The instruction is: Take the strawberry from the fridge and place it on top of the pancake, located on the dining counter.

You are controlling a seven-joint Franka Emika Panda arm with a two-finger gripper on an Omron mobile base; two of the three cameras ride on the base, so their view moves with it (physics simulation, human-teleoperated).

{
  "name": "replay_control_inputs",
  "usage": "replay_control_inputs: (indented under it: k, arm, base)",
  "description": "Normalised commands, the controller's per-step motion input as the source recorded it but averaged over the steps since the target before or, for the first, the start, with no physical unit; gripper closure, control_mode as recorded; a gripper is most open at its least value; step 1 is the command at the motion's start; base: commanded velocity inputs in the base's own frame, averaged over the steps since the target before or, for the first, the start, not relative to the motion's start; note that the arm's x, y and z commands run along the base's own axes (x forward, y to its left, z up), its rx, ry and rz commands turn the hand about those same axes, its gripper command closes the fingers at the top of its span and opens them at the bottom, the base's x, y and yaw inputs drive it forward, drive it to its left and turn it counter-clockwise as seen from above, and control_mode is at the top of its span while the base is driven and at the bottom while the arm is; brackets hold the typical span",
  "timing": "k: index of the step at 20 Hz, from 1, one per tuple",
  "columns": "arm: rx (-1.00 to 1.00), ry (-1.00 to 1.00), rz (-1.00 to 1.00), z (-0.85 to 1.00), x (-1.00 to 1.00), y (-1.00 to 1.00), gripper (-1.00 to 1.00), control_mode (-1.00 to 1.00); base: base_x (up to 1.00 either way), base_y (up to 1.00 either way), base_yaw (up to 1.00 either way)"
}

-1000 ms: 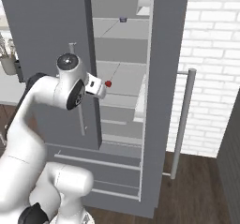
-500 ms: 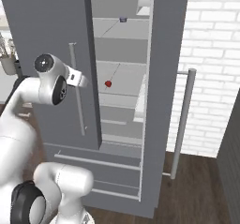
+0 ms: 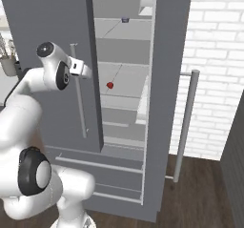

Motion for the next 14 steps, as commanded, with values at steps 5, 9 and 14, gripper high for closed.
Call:
replay_control_inputs:
  k: [5,9,14]
  arm:
    - [-0.03,-0.10,0.00,-0.09,0.46,0.00,-1.00,-1.00]
    - [0.00,-0.16,0.00,-0.04,0.54,0.04,-1.00,-1.00]
    - [0.00,-0.16,0.00,-0.01,0.45,0.07,1.00,-1.00]
  base:
    - [0.00,0.00,0.00]
    - [0.00,0.00,0.00]
    - [0.00,0.00,0.00]
